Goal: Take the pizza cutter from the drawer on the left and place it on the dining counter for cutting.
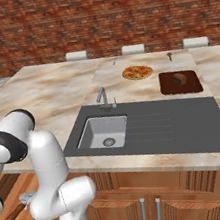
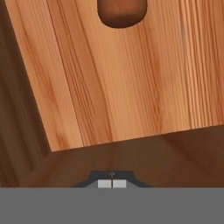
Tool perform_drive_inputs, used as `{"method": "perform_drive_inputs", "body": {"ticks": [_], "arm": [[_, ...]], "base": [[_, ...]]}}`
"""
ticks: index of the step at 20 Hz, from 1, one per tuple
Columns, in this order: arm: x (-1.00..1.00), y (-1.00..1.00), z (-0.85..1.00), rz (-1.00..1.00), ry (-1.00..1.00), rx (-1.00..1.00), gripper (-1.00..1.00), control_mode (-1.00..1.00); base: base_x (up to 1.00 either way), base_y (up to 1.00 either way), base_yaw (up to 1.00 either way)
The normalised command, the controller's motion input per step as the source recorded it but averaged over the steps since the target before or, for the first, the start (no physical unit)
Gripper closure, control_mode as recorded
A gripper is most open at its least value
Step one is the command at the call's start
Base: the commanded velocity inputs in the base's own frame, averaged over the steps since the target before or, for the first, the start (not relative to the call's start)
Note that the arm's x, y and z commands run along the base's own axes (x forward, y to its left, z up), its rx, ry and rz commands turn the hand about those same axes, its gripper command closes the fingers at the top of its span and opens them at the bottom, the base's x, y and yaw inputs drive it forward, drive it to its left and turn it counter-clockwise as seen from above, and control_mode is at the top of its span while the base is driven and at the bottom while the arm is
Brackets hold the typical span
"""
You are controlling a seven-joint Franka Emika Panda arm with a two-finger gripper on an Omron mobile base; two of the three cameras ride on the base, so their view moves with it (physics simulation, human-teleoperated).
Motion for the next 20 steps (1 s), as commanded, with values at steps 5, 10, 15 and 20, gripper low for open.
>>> {"method": "perform_drive_inputs", "body": {"ticks": [5,10,15,20], "arm": [[-0.38,0.0,0.0,-0.02,0.03,0.0,1.0,-1.0],[-0.74,0.03,0.0,-0.03,0.0,0.0,1.0,-1.0],[-0.23,-0.01,0.25,-0.04,-0.12,-0.04,1.0,-1.0],[0.0,-0.06,0.73,-0.09,-0.04,0.0,1.0,-1.0]], "base": [[0.0,0.0,0.0],[0.0,0.0,0.0],[0.0,0.0,0.0],[0.0,0.0,0.0]]}}
